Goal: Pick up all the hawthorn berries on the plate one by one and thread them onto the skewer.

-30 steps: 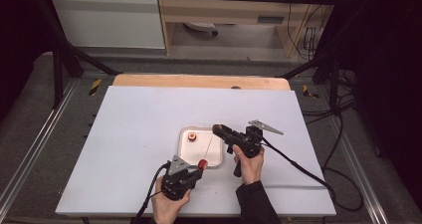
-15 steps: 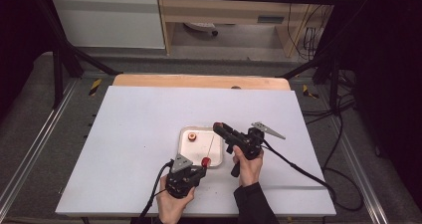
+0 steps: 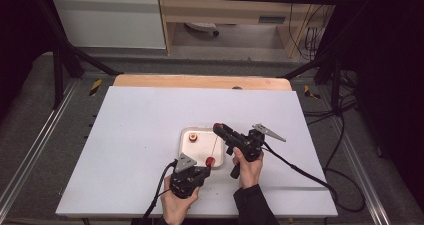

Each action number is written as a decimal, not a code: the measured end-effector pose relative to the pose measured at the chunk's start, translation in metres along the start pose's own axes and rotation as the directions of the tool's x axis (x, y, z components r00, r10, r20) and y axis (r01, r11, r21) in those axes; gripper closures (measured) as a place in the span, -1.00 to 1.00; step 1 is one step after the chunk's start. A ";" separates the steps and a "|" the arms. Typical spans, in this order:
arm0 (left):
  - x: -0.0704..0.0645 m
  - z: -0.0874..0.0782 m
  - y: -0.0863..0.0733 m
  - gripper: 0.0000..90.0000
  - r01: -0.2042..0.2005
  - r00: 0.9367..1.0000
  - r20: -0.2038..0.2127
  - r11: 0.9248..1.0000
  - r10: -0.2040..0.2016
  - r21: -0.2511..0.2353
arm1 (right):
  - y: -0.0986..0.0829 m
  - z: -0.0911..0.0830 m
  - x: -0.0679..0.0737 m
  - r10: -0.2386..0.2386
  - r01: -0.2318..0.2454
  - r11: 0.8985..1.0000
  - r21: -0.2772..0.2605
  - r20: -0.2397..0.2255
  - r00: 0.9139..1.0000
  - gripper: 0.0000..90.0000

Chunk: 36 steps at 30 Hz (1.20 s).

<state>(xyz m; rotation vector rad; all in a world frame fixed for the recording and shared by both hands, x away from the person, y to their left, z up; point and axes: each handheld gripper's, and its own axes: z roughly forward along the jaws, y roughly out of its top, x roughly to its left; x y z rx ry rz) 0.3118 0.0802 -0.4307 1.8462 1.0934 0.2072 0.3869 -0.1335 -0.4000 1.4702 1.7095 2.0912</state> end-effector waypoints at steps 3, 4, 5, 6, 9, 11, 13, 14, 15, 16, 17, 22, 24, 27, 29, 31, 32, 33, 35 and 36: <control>0.000 0.000 0.000 0.96 0.003 1.000 0.002 1.000 -0.003 0.000 | 0.000 0.000 0.000 0.001 -0.001 1.000 0.002 -0.003 1.000 0.36; 0.001 0.000 0.000 0.96 0.003 1.000 0.001 1.000 -0.003 0.000 | 0.000 0.000 0.000 0.002 -0.002 1.000 0.006 -0.003 1.000 0.36; 0.001 0.000 0.000 0.96 0.005 1.000 0.000 1.000 -0.005 0.001 | 0.000 0.000 0.000 -0.001 0.001 1.000 0.005 -0.004 1.000 0.36; 0.001 0.000 0.000 0.96 0.007 1.000 0.001 1.000 -0.007 0.001 | -0.001 0.001 0.000 0.000 0.000 1.000 0.005 -0.004 1.000 0.36; 0.002 0.000 0.000 0.96 0.006 1.000 0.001 1.000 -0.006 0.002 | -0.001 0.001 -0.001 -0.003 0.003 1.000 0.006 -0.006 1.000 0.36; 0.002 0.000 0.000 0.96 0.010 1.000 0.001 1.000 -0.010 0.002 | -0.001 0.001 -0.001 -0.003 0.003 1.000 0.006 -0.008 1.000 0.36; 0.003 -0.001 0.000 0.96 0.010 1.000 0.001 1.000 -0.010 0.003 | 0.000 0.000 0.000 -0.001 0.001 1.000 0.008 -0.008 1.000 0.36; 0.003 -0.001 0.000 0.96 0.009 1.000 -0.001 1.000 -0.009 0.002 | 0.000 0.000 0.000 0.000 0.000 1.000 0.009 -0.009 1.000 0.36; 0.003 -0.001 0.000 0.96 0.009 1.000 -0.001 1.000 -0.009 0.001 | 0.000 0.000 0.000 -0.002 0.002 1.000 0.009 -0.010 1.000 0.36; 0.003 -0.001 0.000 0.96 0.008 1.000 -0.001 1.000 -0.008 -0.002 | -0.001 0.000 0.000 -0.003 0.003 1.000 0.011 -0.011 1.000 0.36; 0.003 -0.001 0.000 0.96 0.009 1.000 -0.001 1.000 -0.009 -0.001 | -0.001 0.000 -0.001 -0.006 0.006 1.000 0.012 -0.011 1.000 0.36; 0.003 0.000 0.000 0.96 0.014 1.000 0.004 1.000 -0.014 -0.002 | -0.002 0.001 -0.001 0.002 -0.002 1.000 0.022 -0.008 1.000 0.36; 0.003 0.000 0.001 0.96 0.021 1.000 0.007 1.000 -0.021 -0.005 | -0.004 0.002 -0.001 -0.001 0.001 1.000 0.027 -0.011 1.000 0.36; 0.003 -0.001 0.001 0.96 0.031 0.999 0.009 0.999 -0.031 -0.007 | -0.006 0.002 -0.001 -0.013 0.013 0.999 0.035 -0.013 1.000 0.36; 0.003 0.000 0.002 0.96 0.038 0.999 0.013 0.999 -0.038 -0.005 | -0.008 0.002 -0.001 -0.018 0.019 0.999 0.044 -0.014 1.000 0.36; 0.004 0.000 0.001 0.96 0.039 0.999 0.014 0.999 -0.039 0.001 | -0.010 0.002 -0.001 -0.040 0.041 0.998 0.045 -0.012 0.999 0.36; 0.004 0.001 0.001 0.96 0.040 0.999 0.012 0.999 -0.040 0.001 | -0.010 0.002 -0.001 -0.040 0.040 0.998 0.048 -0.014 0.999 0.36; 0.004 0.001 0.001 0.96 0.040 0.999 0.014 0.999 -0.040 0.004 | -0.010 0.002 -0.001 -0.041 0.042 0.998 0.050 -0.016 0.999 0.36; 0.004 0.001 0.001 0.96 0.038 0.999 0.013 0.999 -0.038 0.004 | -0.009 0.001 -0.001 -0.049 0.050 0.997 0.059 -0.019 0.999 0.36; 0.005 0.000 0.001 0.96 0.037 0.999 0.014 0.999 -0.037 0.003 | -0.009 0.000 -0.001 -0.048 0.049 0.997 0.062 -0.021 0.999 0.36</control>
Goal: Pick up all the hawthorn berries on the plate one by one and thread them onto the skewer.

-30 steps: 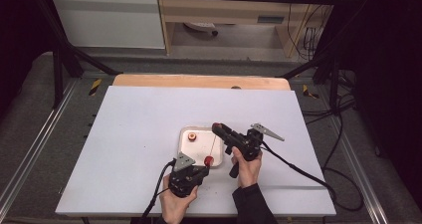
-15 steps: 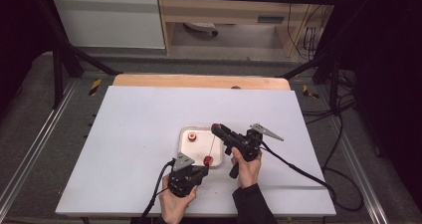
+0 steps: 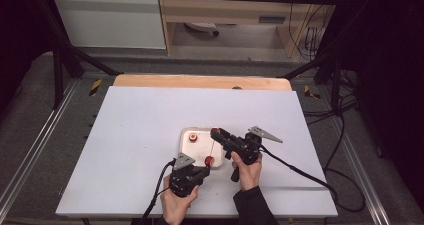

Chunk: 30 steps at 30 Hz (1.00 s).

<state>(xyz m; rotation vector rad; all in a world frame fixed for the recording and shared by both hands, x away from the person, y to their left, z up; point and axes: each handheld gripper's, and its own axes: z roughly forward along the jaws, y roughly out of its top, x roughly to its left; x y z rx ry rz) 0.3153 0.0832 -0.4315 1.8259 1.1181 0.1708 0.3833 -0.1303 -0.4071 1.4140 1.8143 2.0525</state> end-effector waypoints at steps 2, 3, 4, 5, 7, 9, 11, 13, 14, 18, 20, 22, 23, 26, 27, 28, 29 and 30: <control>0.001 -0.001 0.000 0.96 -0.003 1.000 -0.004 1.000 0.003 -0.004 | 0.001 -0.001 0.000 -0.005 0.005 1.000 0.003 -0.005 1.000 0.36; 0.001 -0.002 -0.001 0.96 -0.003 1.000 -0.004 1.000 0.003 -0.005 | 0.002 -0.002 0.000 0.001 -0.001 1.000 0.007 -0.009 1.000 0.36; 0.002 -0.002 -0.001 0.96 -0.006 1.000 -0.005 1.000 0.006 -0.006 | 0.003 -0.002 0.000 0.007 -0.007 1.000 0.014 -0.009 1.000 0.36; 0.002 -0.002 -0.002 0.96 -0.017 1.000 -0.010 1.000 0.017 -0.006 | 0.003 -0.002 0.000 0.016 -0.015 1.000 0.023 -0.006 1.000 0.36; 0.001 -0.002 -0.003 0.96 -0.029 0.999 -0.018 1.000 0.029 -0.008 | 0.005 -0.003 0.000 0.035 -0.035 0.999 0.040 -0.008 0.999 0.36; 0.000 0.000 -0.005 0.96 -0.035 0.999 -0.023 0.999 0.035 -0.010 | 0.005 -0.003 -0.001 0.065 -0.065 0.996 0.058 -0.002 0.998 0.36; -0.002 0.002 -0.007 0.97 -0.041 0.999 -0.031 0.999 0.041 -0.018 | 0.005 -0.002 -0.002 0.089 -0.089 0.994 0.068 0.007 0.996 0.36; -0.003 0.003 -0.008 0.97 -0.050 0.998 -0.037 0.998 0.049 -0.026 | 0.006 -0.003 -0.003 0.110 -0.110 0.991 0.075 0.006 0.994 0.36; -0.003 0.003 -0.008 0.97 -0.046 0.998 -0.035 0.999 0.045 -0.029 | 0.006 -0.003 -0.003 0.116 -0.116 0.990 0.077 0.008 0.993 0.36; -0.002 0.003 -0.007 0.97 -0.015 1.000 0.002 0.999 0.015 -0.029 | 0.007 -0.005 -0.002 0.104 -0.105 0.992 0.074 0.008 0.994 0.36; -0.001 0.001 -0.007 0.97 0.015 0.999 0.037 0.999 -0.014 -0.034 | 0.007 -0.006 -0.002 0.076 -0.076 0.994 0.076 0.006 0.997 0.37; 0.000 -0.001 -0.005 0.97 0.037 0.998 0.048 0.998 -0.035 -0.045 | 0.005 -0.006 -0.002 0.065 -0.064 0.994 0.092 -0.001 0.998 0.37; 0.000 -0.002 -0.003 0.97 0.042 0.998 0.038 0.998 -0.040 -0.050 | 0.003 -0.005 -0.002 0.068 -0.067 0.993 0.097 -0.002 0.998 0.37; 0.002 -0.002 0.001 0.96 0.038 0.999 0.023 0.998 -0.037 -0.041 | -0.005 -0.001 -0.003 0.081 -0.079 0.990 0.117 -0.012 0.997 0.37; 0.002 -0.001 0.001 0.97 0.038 0.999 0.021 0.999 -0.037 -0.039 | -0.007 0.000 -0.003 0.077 -0.075 0.990 0.119 -0.013 0.997 0.37; 0.003 -0.001 0.001 0.97 0.038 0.999 0.022 0.999 -0.037 -0.037 | -0.008 0.000 -0.002 0.076 -0.074 0.990 0.123 -0.013 0.997 0.37; 0.004 -0.001 0.002 0.97 0.040 0.999 0.023 0.998 -0.039 -0.040 | -0.008 0.000 -0.002 0.075 -0.073 0.989 0.126 -0.012 0.997 0.37; 0.005 -0.001 0.002 0.97 0.040 0.999 0.022 0.998 -0.039 -0.045 | -0.010 0.000 -0.002 0.073 -0.070 0.988 0.136 -0.013 0.997 0.37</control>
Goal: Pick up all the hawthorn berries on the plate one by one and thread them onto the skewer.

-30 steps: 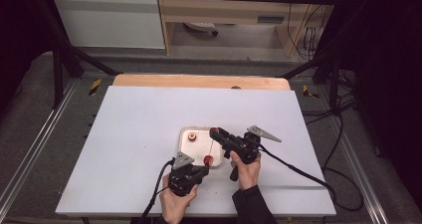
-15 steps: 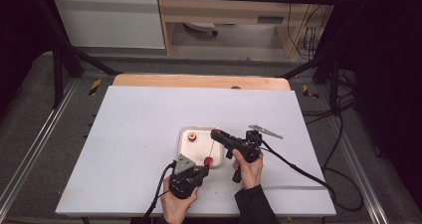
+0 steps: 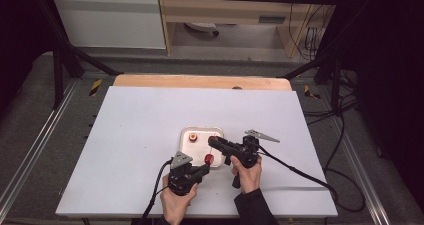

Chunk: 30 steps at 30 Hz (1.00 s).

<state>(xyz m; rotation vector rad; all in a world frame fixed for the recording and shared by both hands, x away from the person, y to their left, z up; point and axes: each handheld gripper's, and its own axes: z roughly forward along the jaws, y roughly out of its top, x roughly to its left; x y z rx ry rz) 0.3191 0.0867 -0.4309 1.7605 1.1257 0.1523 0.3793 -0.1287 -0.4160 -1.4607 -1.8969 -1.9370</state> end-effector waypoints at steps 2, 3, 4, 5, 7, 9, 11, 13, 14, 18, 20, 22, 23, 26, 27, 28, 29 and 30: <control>0.000 0.000 0.002 0.96 -0.002 1.000 -0.007 1.000 0.002 0.001 | -0.003 0.001 0.000 -0.001 0.001 1.000 0.016 -0.006 1.000 0.37; 0.001 0.001 0.003 0.96 -0.006 1.000 -0.013 1.000 0.006 0.005 | -0.005 0.002 0.000 -0.002 0.002 1.000 0.018 -0.007 1.000 0.37; 0.001 0.001 0.003 0.96 -0.007 1.000 -0.012 1.000 0.007 0.005 | -0.006 0.002 0.000 -0.009 0.009 1.000 0.018 -0.006 1.000 0.37; 0.002 0.001 0.003 0.96 -0.009 1.000 -0.015 1.000 0.009 0.009 | -0.007 0.002 0.000 -0.011 0.011 1.000 0.021 -0.007 1.000 0.37; 0.003 0.002 0.004 0.97 -0.009 1.000 -0.013 1.000 0.009 0.007 | -0.008 0.002 0.001 -0.012 0.013 1.000 0.027 -0.006 1.000 0.37; 0.003 0.002 0.004 0.97 -0.016 1.000 -0.018 1.000 0.016 0.012 | -0.009 0.002 0.000 -0.017 0.017 0.999 0.033 -0.008 1.000 0.36; 0.004 0.003 0.004 0.96 -0.025 0.999 -0.023 1.000 0.026 0.017 | -0.011 0.003 0.000 -0.019 0.019 0.999 0.045 -0.011 1.000 0.36; 0.004 0.002 0.003 0.96 -0.036 0.999 -0.023 0.999 0.036 0.012 | -0.011 0.002 0.000 -0.026 0.026 0.998 0.051 -0.009 1.000 0.36; 0.004 0.002 0.003 0.96 -0.037 0.999 -0.024 0.999 0.038 0.011 | -0.011 0.002 0.000 -0.032 0.032 0.998 0.051 -0.011 0.999 0.35; 0.009 -0.003 0.001 0.96 -0.057 0.998 -0.041 0.998 0.057 0.013 | -0.006 -0.002 0.001 -0.083 0.082 0.996 0.035 0.008 0.997 0.16; 0.012 -0.006 0.000 0.96 -0.079 0.995 -0.053 0.997 0.080 0.018 | -0.001 -0.005 0.001 -0.103 0.102 0.994 0.041 0.018 0.994 0.04; 0.015 -0.009 -0.002 0.96 -0.094 0.993 -0.064 0.995 0.096 0.025 | 0.004 -0.007 0.000 -0.121 0.119 0.991 0.060 0.027 0.992 -0.11; 0.017 -0.011 -0.004 0.96 -0.106 0.992 -0.067 0.994 0.108 0.030 | 0.005 -0.008 -0.001 -0.130 0.127 0.990 0.068 0.032 0.991 -0.17; 0.020 -0.016 -0.006 0.96 -0.137 0.987 -0.082 0.989 0.141 0.046 | 0.011 -0.009 -0.004 -0.164 0.158 0.982 0.106 0.052 0.985 -0.37; 0.021 -0.017 -0.006 0.96 -0.137 0.986 -0.086 0.989 0.142 0.052 | 0.012 -0.009 -0.005 -0.182 0.174 0.977 0.124 0.062 0.981 -0.43; 0.024 -0.019 -0.007 0.96 -0.143 0.985 -0.086 0.988 0.148 0.054 | 0.013 -0.009 -0.007 -0.202 0.191 0.972 0.140 0.065 0.977 -0.49; 0.025 -0.020 -0.007 0.96 -0.150 0.984 -0.089 0.987 0.154 0.057 | 0.014 -0.009 -0.009 -0.225 0.213 0.964 0.159 0.068 0.972 -0.54; 0.026 -0.022 -0.007 0.96 -0.158 0.982 -0.094 0.986 0.163 0.060 | 0.015 -0.009 -0.010 -0.236 0.221 0.960 0.171 0.070 0.969 -0.58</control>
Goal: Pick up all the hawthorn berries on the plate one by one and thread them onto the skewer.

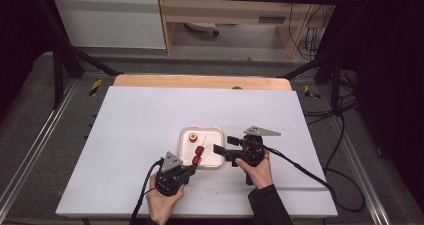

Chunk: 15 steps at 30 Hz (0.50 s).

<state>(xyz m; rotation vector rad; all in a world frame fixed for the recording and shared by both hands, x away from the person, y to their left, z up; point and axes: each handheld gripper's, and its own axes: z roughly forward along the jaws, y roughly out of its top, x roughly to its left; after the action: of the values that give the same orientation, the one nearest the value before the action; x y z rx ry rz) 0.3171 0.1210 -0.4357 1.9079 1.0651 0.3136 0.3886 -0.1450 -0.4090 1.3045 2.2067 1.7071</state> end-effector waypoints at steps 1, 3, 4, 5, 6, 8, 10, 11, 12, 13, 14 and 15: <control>0.001 -0.002 0.000 0.96 -0.004 1.000 -0.003 1.000 0.004 0.002 | 0.000 0.000 -0.001 -0.012 0.012 1.000 0.013 0.006 1.000 -0.62; 0.005 -0.005 -0.002 0.96 -0.013 1.000 -0.012 1.000 0.013 0.002 | 0.001 0.000 -0.003 -0.045 0.044 0.998 0.039 0.021 0.999 -0.67; 0.006 -0.007 -0.002 0.96 -0.015 1.000 -0.014 1.000 0.015 0.004 | 0.002 -0.001 -0.004 -0.064 0.063 0.997 0.055 0.026 0.998 -0.70; 0.008 -0.009 -0.003 0.96 -0.015 1.000 -0.015 1.000 0.015 0.004 | 0.002 -0.001 -0.005 -0.079 0.077 0.995 0.070 0.029 0.996 -0.74; 0.009 -0.010 -0.003 0.96 -0.017 1.000 -0.020 1.000 0.017 0.005 | 0.002 -0.001 -0.006 -0.095 0.092 0.992 0.086 0.032 0.995 -0.77; 0.011 -0.012 -0.005 0.96 -0.024 0.999 -0.021 1.000 0.025 0.013 | 0.003 -0.002 -0.008 -0.115 0.109 0.987 0.119 0.040 0.993 -0.79; 0.013 -0.014 -0.006 0.96 -0.029 0.999 -0.020 0.999 0.029 0.020 | 0.004 -0.003 -0.008 -0.134 0.126 0.981 0.148 0.044 0.990 -0.82; 0.014 -0.015 -0.007 0.96 -0.028 0.999 -0.017 0.999 0.028 0.019 | 0.004 -0.003 -0.008 -0.141 0.133 0.978 0.159 0.045 0.989 -0.83; 0.015 -0.016 -0.007 0.96 -0.035 0.999 -0.017 0.999 0.035 0.019 | 0.005 -0.003 -0.008 -0.149 0.139 0.974 0.176 0.043 0.988 -0.84; 0.016 -0.017 -0.007 0.96 -0.039 0.999 -0.015 0.999 0.039 0.019 | 0.005 -0.003 -0.008 -0.162 0.151 0.971 0.187 0.043 0.986 -0.84; 0.017 -0.018 -0.008 0.96 -0.038 0.999 -0.012 0.999 0.038 0.020 | 0.006 -0.003 -0.008 -0.169 0.156 0.967 0.202 0.045 0.985 -0.85; 0.018 -0.019 -0.008 0.96 -0.039 0.999 -0.008 0.999 0.039 0.021 | 0.006 -0.003 -0.007 -0.183 0.169 0.962 0.212 0.048 0.982 -0.86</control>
<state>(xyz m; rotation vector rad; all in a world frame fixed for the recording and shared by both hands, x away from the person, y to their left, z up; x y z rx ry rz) 0.3124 0.1481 -0.4348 1.9492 1.0414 0.3336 0.3954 -0.1519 -0.4059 1.1424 2.4324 1.3835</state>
